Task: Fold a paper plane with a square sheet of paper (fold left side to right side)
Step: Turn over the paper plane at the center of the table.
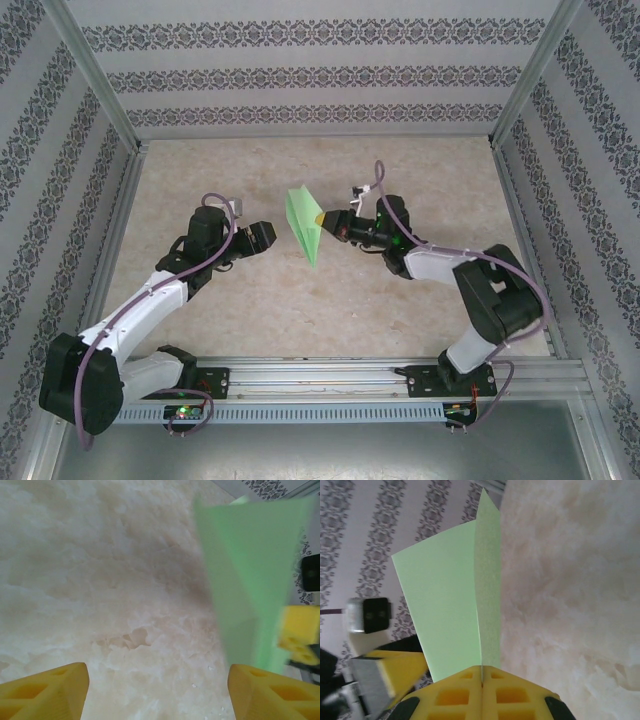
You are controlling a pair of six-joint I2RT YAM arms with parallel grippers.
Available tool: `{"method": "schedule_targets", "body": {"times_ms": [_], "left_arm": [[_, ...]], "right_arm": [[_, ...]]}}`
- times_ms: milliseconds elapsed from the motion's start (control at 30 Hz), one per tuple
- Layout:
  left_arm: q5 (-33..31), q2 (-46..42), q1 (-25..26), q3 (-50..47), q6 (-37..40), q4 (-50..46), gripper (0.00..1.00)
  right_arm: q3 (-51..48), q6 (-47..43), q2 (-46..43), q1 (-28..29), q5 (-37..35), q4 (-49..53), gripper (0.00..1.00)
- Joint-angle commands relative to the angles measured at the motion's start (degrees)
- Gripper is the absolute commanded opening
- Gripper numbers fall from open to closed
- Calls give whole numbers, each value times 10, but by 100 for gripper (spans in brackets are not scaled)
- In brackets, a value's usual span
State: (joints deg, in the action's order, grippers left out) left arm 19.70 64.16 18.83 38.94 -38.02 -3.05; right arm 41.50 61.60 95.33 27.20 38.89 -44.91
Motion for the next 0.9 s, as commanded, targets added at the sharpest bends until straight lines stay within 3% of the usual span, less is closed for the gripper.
{"method": "schedule_targets", "body": {"times_ms": [0, 267, 533, 867], "left_arm": [[11, 0, -11, 11, -12, 3, 73], [4, -3, -16, 3, -8, -15, 72], [15, 29, -17, 0, -15, -12, 71], [112, 153, -17, 28, -31, 26, 64]], "right_arm": [[19, -1, 55, 7, -12, -50, 0], [35, -12, 174, 16, -28, -70, 0], [4, -44, 180, 5, -54, -50, 0], [-9, -48, 174, 4, -64, -40, 0]]}}
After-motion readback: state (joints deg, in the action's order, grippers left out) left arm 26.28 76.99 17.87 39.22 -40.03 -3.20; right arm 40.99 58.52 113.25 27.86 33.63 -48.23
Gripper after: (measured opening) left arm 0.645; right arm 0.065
